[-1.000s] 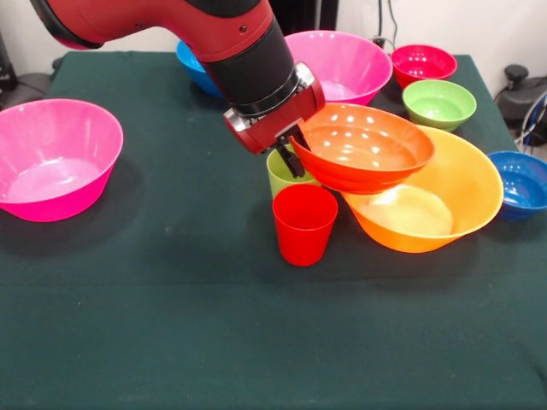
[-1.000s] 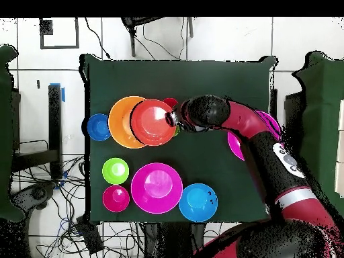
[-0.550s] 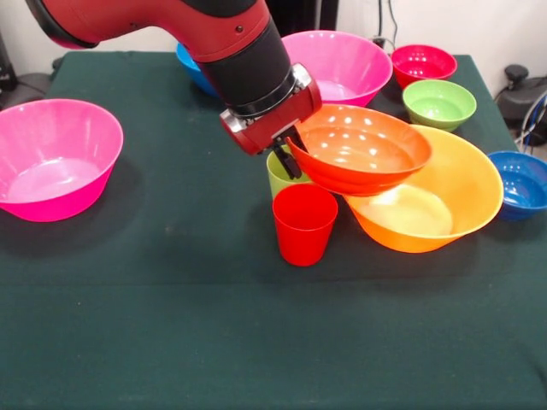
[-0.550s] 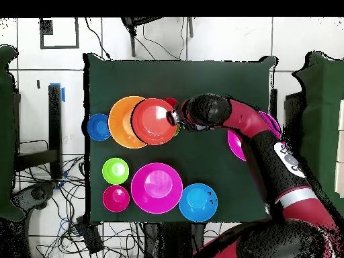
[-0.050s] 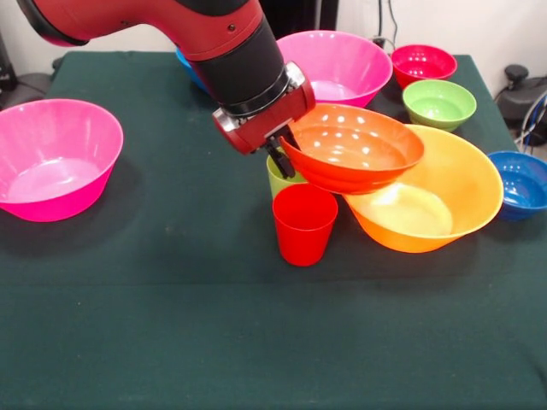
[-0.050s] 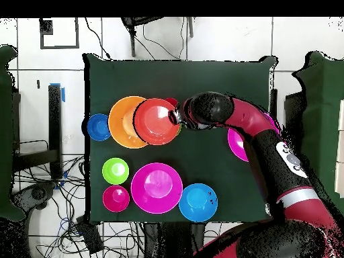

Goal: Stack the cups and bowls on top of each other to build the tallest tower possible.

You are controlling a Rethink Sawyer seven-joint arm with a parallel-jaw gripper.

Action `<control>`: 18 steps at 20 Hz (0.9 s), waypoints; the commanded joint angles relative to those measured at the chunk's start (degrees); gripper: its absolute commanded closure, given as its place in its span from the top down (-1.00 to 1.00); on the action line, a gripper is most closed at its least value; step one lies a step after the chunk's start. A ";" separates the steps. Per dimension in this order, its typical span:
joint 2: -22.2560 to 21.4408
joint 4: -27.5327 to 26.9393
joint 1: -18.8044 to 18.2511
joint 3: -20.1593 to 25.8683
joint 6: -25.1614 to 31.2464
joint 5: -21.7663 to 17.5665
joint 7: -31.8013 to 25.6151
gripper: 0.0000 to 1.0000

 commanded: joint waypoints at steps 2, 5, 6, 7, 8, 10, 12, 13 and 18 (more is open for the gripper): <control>0.90 -3.08 1.22 -2.97 6.34 -2.57 -0.70 -1.00; 1.56 -2.05 0.92 -2.49 6.59 -2.38 -1.17 -1.00; 1.79 -1.66 0.86 -2.37 6.38 -2.37 -1.19 -1.00; 1.80 -1.40 0.80 -2.28 6.08 -2.43 -1.18 -1.00; 1.76 -1.23 0.76 -2.30 5.98 -2.59 -1.29 -1.00; 1.74 -1.02 0.76 -2.37 5.62 -2.91 -1.39 -1.00; 1.82 -1.08 0.72 -2.23 5.07 -3.06 -1.51 -1.00; 1.78 -1.08 0.68 -2.17 4.82 -3.15 -1.48 1.00; 1.37 -0.88 0.81 -2.37 3.73 -3.76 -1.31 1.00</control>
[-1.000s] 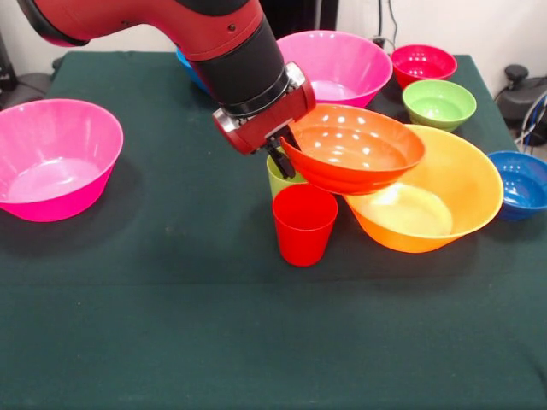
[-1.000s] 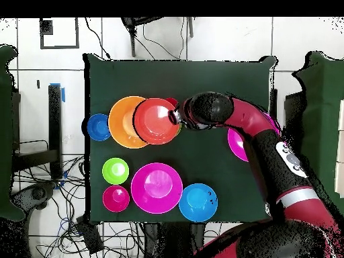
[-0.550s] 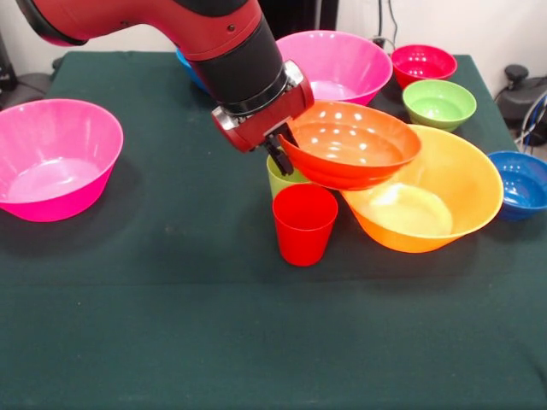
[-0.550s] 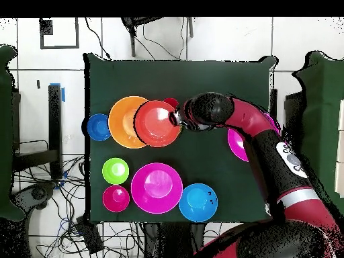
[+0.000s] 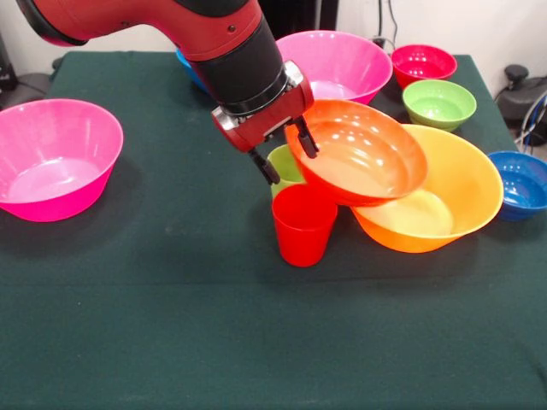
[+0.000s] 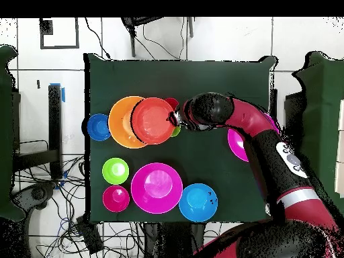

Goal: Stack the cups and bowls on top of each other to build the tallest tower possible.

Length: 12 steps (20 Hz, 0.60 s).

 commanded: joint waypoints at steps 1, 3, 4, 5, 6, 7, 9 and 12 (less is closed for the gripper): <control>1.25 -0.91 0.85 -2.33 2.75 -3.41 -1.29 1.00; 0.99 -0.96 0.90 -2.42 2.23 -3.78 -1.29 1.00; 0.96 -1.12 1.00 -2.46 2.15 -3.95 -1.35 1.00; 0.88 -1.19 1.03 -2.47 1.97 -4.11 -1.42 1.00; 0.82 -1.29 1.09 -2.52 1.84 -4.32 -1.49 1.00; 0.74 -1.37 1.13 -2.57 1.72 -4.47 -1.52 1.00; 0.67 -1.72 1.23 -2.68 1.77 -4.71 -1.66 1.00; 0.61 -1.42 1.06 -2.66 1.18 -4.98 -1.73 1.00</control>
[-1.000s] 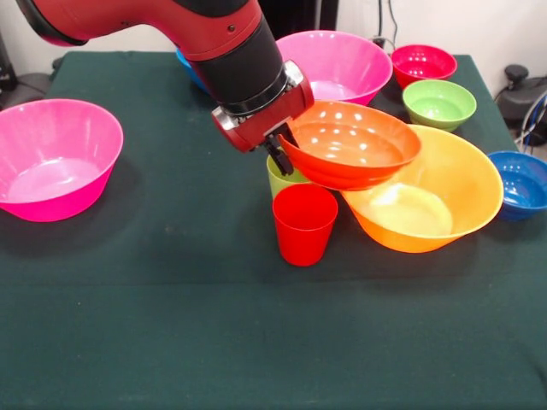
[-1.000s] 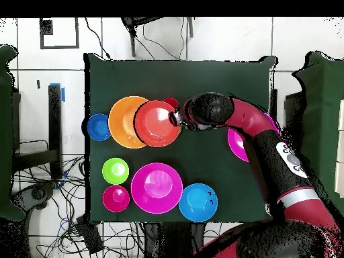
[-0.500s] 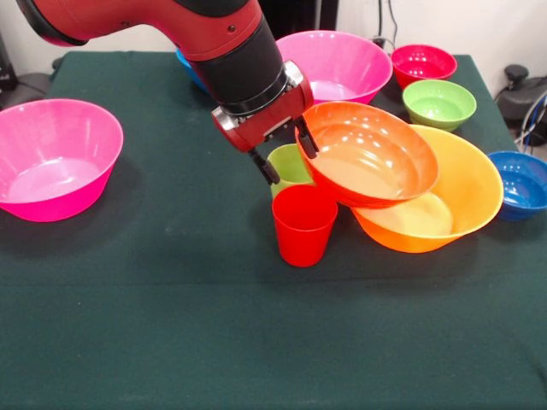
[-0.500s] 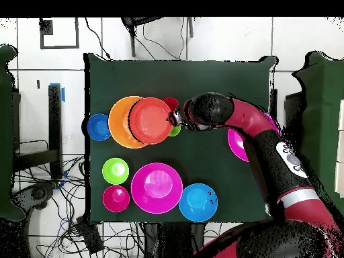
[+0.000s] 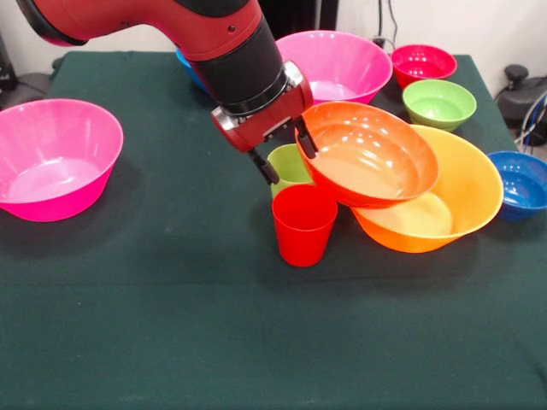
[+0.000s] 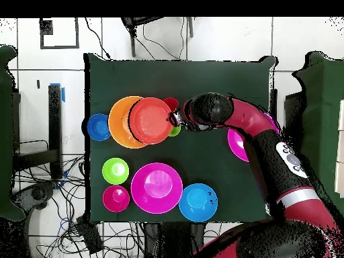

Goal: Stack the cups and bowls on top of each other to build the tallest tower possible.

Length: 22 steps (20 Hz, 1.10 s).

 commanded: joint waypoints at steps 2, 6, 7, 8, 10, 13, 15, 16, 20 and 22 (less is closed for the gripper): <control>0.70 -1.33 0.96 -2.50 0.78 -4.60 -1.64 1.00; 0.88 -1.51 0.98 -2.41 0.35 -4.48 -1.23 1.00; 0.86 -1.52 0.99 -2.45 0.37 -4.52 -1.22 1.00; 0.86 -1.48 0.96 -2.40 0.31 -4.52 -1.27 1.00; 0.80 -1.39 0.94 -2.41 0.47 -4.56 -1.37 1.00; 0.78 -1.37 0.95 -2.47 0.82 -4.58 -1.51 1.00; 0.82 -1.35 0.92 -2.40 0.89 -4.53 -1.59 -1.00; 0.83 -1.33 0.90 -2.38 0.88 -4.53 -1.62 -1.00; 0.90 -1.10 0.70 -2.19 0.67 -4.47 -1.78 -1.00; 0.98 -0.97 0.58 -2.04 0.58 -4.38 -1.90 -1.00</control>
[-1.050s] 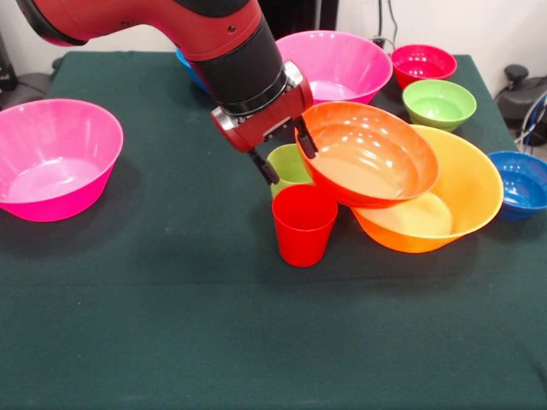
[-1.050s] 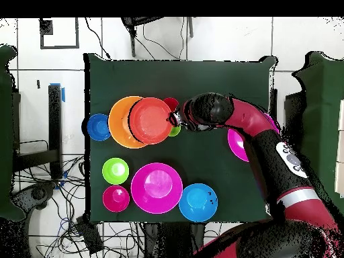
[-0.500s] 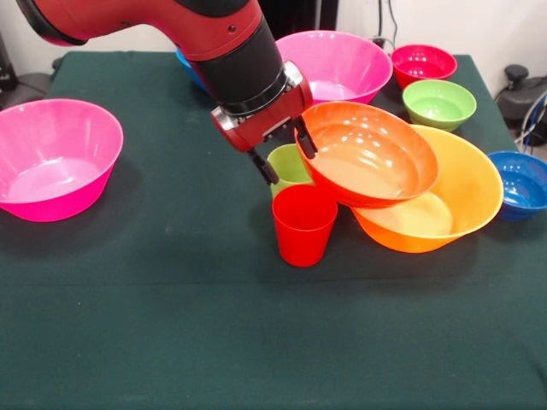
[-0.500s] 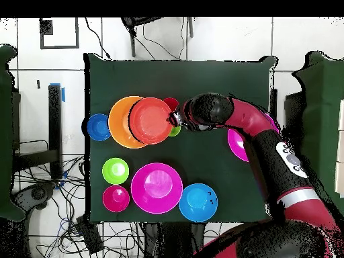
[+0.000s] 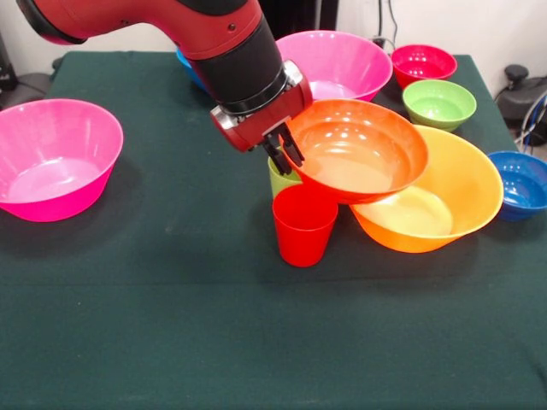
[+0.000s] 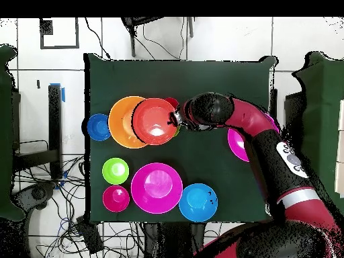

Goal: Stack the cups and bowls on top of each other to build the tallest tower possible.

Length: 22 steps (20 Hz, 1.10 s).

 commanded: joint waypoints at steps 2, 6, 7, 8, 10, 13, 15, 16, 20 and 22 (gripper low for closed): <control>1.24 -0.80 0.44 -1.93 0.38 -4.19 -2.01 -1.00; 1.29 -0.63 0.31 -1.81 -0.07 -4.13 -1.93 -1.00; 1.21 -0.59 0.22 -1.63 -0.43 -3.94 -1.75 -1.00; 1.19 -0.72 0.35 -1.73 -0.34 -3.94 -1.59 -1.00; 1.27 -0.97 0.45 -1.83 -0.36 -3.97 -1.48 -1.00; 1.47 -1.70 0.63 -1.88 0.02 -3.87 -1.50 -1.00; 1.53 -2.11 0.66 -1.84 0.14 -3.79 -1.55 -1.00; 1.56 -2.30 0.68 -1.83 0.28 -3.72 -1.55 -1.00; 1.53 -2.70 0.80 -1.99 0.62 -3.79 -1.57 -1.00; 1.47 -2.81 0.85 -2.06 0.87 -3.78 -1.58 -1.00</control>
